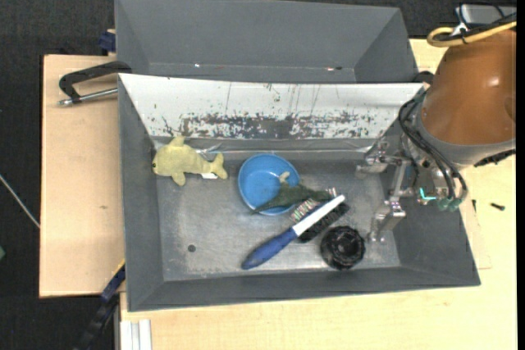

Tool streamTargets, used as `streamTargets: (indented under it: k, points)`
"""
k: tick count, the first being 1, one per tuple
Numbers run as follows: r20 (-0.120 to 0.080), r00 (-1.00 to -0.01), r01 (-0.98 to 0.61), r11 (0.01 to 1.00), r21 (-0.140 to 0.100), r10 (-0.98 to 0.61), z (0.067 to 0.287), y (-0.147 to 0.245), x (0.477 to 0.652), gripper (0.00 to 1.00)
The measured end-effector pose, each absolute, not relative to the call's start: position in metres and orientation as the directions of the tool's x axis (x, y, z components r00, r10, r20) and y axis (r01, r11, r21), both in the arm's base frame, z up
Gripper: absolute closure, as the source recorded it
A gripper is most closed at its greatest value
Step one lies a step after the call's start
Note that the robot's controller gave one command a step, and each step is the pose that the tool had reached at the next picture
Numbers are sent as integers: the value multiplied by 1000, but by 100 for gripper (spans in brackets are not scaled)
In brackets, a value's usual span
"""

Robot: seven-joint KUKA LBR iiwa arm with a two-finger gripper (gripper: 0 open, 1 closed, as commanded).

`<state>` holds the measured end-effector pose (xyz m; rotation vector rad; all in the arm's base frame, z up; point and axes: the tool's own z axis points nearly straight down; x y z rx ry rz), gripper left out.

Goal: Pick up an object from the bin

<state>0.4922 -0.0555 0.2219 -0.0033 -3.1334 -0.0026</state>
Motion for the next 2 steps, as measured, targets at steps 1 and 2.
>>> streamTargets:
  k: [1,2]
  points:
    - [-2,-949,-317,949,-5,-317,73,18,546,0]
    - [-6,-846,-532,846,-2,-532,102,9,533,0]
